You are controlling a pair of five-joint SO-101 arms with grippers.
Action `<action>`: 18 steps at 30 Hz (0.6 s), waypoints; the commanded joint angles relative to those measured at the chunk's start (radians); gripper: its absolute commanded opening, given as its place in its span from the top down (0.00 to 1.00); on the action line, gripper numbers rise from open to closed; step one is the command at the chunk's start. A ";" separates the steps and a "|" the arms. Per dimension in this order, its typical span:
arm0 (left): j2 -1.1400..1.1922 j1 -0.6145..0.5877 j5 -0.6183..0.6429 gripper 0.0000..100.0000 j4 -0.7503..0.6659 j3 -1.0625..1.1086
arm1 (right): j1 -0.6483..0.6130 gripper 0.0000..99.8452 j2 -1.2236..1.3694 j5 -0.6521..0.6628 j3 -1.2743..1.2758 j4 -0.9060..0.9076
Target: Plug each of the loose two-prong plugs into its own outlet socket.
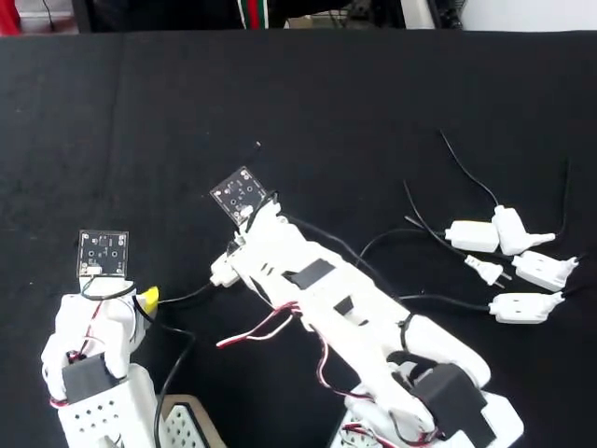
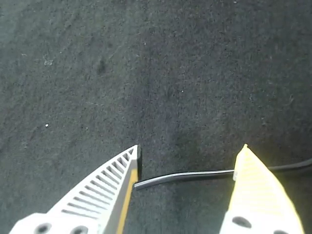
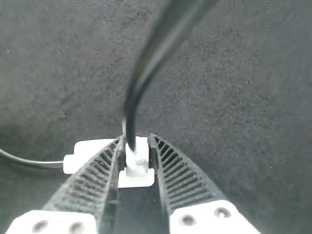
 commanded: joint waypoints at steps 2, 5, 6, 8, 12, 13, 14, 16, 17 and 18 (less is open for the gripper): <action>-0.003 -0.005 -0.009 0.69 0.002 -0.004 | 0.005 0.99 0.012 -0.005 -0.016 0.002; -0.003 -0.005 -0.011 0.69 0.002 -0.004 | 0.008 0.99 0.002 -0.008 -0.005 0.025; -0.003 -0.005 -0.011 0.69 0.002 -0.004 | 0.008 0.99 -0.002 -0.008 0.001 0.032; -0.003 -0.007 -0.011 0.69 0.002 -0.004 | 0.008 0.99 -0.002 -0.008 0.007 0.034; -0.003 -0.007 -0.011 0.69 0.002 -0.004 | 0.005 0.99 0.001 -0.009 0.007 0.052; -0.003 -0.007 -0.011 0.69 0.002 -0.004 | 0.003 0.99 0.001 -0.009 0.004 0.074; -0.003 -0.007 -0.011 0.69 0.002 -0.004 | 0.003 0.99 -0.004 -0.012 0.002 0.091; -0.003 -0.007 -0.011 0.69 0.002 -0.004 | 0.003 0.99 -0.005 -0.044 0.002 0.114; -0.003 -0.007 -0.011 0.69 0.002 -0.004 | 0.003 0.99 -0.005 -0.055 0.002 0.124; -0.003 -0.007 -0.011 0.69 0.002 -0.004 | 0.003 0.99 -0.005 -0.057 -0.002 0.138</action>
